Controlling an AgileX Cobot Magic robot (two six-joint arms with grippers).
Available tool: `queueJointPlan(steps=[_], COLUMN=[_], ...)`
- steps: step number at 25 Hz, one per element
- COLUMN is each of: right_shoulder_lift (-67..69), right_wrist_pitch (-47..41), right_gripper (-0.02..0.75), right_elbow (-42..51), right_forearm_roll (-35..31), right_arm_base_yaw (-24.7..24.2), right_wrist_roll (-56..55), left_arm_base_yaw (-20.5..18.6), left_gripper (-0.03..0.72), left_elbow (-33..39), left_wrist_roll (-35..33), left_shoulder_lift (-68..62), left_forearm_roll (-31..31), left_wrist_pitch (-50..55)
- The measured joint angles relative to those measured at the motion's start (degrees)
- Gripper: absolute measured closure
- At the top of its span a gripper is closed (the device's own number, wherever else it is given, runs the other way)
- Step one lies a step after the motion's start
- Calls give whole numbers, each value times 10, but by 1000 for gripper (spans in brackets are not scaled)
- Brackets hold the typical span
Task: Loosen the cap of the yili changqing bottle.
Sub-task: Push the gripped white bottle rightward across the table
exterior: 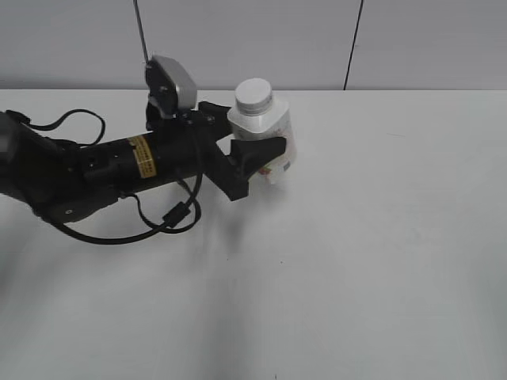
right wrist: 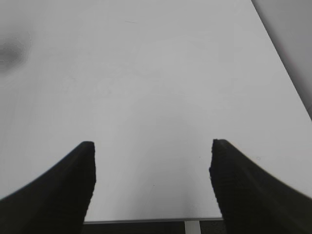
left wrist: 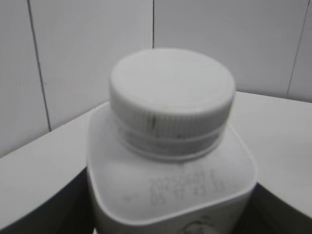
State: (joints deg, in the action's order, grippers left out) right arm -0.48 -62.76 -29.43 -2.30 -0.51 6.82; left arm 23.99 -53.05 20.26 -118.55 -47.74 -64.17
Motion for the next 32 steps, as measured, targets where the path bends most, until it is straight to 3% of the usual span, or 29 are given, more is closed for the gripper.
queueJointPlan(steps=[13,32], right_shoulder_lift=[0,0], right_wrist_pitch=[0,0], right_gripper=[160,160], right_elbow=[0,0], right_forearm_roll=[0,0], right_arm_base_yaw=[0,0], right_wrist_roll=[0,0], left_arm_base_yaw=[76,79], left_gripper=[239,239], left_elbow=[-47,-50], left_wrist_roll=[18,-17], left_shoulder_lift=[-77,-109], left_forearm_roll=[0,-72], left_wrist_pitch=[18,8])
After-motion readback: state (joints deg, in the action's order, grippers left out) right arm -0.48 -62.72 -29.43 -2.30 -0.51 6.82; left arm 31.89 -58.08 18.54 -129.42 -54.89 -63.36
